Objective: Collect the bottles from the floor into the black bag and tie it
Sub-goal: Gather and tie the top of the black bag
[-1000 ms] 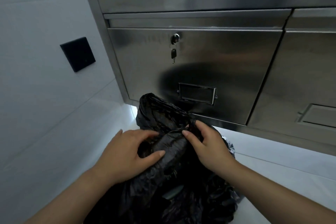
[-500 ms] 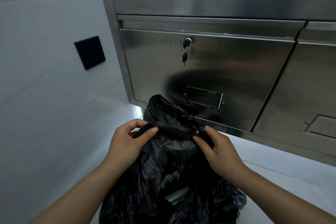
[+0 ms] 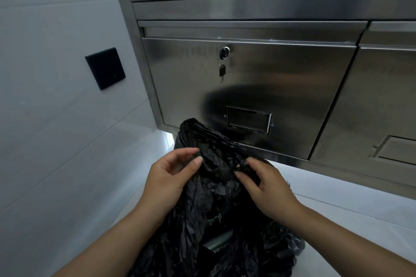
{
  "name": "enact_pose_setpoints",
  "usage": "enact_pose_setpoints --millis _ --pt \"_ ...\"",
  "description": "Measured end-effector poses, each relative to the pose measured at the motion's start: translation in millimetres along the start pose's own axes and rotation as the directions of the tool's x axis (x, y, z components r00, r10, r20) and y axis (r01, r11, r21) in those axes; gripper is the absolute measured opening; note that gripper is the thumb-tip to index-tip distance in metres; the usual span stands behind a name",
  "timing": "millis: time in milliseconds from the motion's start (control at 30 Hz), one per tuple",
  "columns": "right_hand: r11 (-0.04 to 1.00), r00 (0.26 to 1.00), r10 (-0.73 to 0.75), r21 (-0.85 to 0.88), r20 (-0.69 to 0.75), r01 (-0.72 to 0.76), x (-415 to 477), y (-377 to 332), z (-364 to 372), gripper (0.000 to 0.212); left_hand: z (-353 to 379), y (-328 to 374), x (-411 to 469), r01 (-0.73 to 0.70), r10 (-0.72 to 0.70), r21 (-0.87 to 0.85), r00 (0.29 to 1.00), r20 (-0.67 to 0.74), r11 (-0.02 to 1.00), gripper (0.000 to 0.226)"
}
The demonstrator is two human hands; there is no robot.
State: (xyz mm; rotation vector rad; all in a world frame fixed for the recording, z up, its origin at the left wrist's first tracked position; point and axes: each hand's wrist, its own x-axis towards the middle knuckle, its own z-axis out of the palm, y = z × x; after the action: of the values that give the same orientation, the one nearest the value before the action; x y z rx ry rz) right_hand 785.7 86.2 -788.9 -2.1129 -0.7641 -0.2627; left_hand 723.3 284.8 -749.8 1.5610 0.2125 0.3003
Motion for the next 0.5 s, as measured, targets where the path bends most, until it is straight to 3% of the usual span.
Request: enact_pose_setpoints --millis 67,133,233,500 --pt "1.0 1.0 0.011 0.014 0.009 -0.011 2 -3 -2 0.018 6 -1 0 -0.012 0.012 0.048 1.0 0.004 0.999 0.015" --pt "0.994 0.998 0.059 0.09 0.022 -0.061 4 -7 -7 0.004 7 -2 0 -0.044 0.044 0.106 0.999 0.009 0.993 0.015" --pt "0.982 0.995 0.102 0.162 0.002 -0.101 7 -11 -18 0.026 4 -2 2 -0.067 0.071 0.141 0.997 -0.026 0.988 0.017" --pt "0.969 0.996 -0.046 0.245 0.073 0.027 12 -39 -19 0.031 20 11 0 -0.172 0.171 0.028 0.984 0.045 0.985 0.027"
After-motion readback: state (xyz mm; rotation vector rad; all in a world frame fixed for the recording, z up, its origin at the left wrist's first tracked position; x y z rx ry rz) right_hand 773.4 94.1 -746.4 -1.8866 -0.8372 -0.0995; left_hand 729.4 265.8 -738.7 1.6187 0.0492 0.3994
